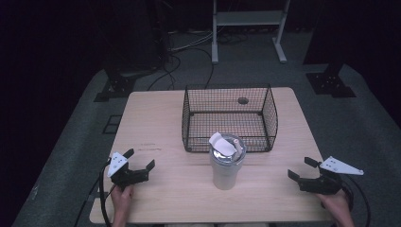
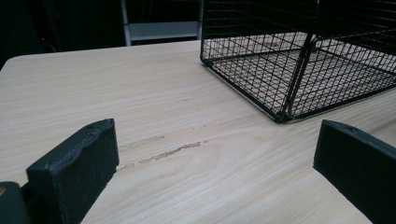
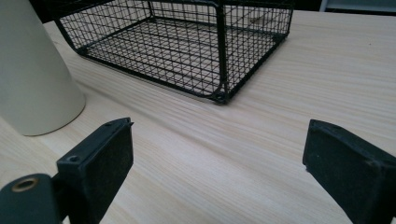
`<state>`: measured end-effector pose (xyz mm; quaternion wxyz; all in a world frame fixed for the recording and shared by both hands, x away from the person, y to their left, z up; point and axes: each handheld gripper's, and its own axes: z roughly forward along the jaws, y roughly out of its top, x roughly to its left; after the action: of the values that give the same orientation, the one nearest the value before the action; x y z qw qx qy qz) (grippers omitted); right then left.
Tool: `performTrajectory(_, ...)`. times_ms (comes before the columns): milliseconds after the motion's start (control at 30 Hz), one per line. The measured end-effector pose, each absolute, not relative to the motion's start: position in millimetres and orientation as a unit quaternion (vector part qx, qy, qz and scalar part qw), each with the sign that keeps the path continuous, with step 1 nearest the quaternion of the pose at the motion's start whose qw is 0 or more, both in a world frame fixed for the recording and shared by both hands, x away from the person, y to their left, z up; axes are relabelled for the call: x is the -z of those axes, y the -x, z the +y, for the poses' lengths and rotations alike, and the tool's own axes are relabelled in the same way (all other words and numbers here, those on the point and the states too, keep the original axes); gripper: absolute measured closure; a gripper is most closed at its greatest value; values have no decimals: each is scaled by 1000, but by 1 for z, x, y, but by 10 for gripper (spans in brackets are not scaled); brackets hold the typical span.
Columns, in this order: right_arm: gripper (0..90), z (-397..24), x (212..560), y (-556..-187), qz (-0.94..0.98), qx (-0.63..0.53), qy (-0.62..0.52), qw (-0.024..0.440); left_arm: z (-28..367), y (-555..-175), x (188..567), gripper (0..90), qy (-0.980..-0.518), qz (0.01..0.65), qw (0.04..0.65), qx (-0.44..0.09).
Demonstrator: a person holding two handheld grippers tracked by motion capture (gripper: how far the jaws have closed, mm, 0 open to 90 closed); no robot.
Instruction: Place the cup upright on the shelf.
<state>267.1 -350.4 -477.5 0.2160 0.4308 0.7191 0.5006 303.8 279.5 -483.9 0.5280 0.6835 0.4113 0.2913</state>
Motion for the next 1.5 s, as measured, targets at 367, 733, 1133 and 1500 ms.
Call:
performTrajectory(367,81,-334,464,-265,739,-498,-398,219,279,-303,484,0,-685,409,528,-292)
performTrajectory(733,81,-312,447,-270,763,-494,-357,216,279,-303,484,0,-684,410,528,-292)
performTrajectory(1133,81,-293,434,-270,780,-497,-319,209,279,-303,484,0,-684,410,528,-292)
performTrajectory(1500,81,-281,427,-267,790,-498,-297,201,279,-303,484,0,-684,410,528,-292)
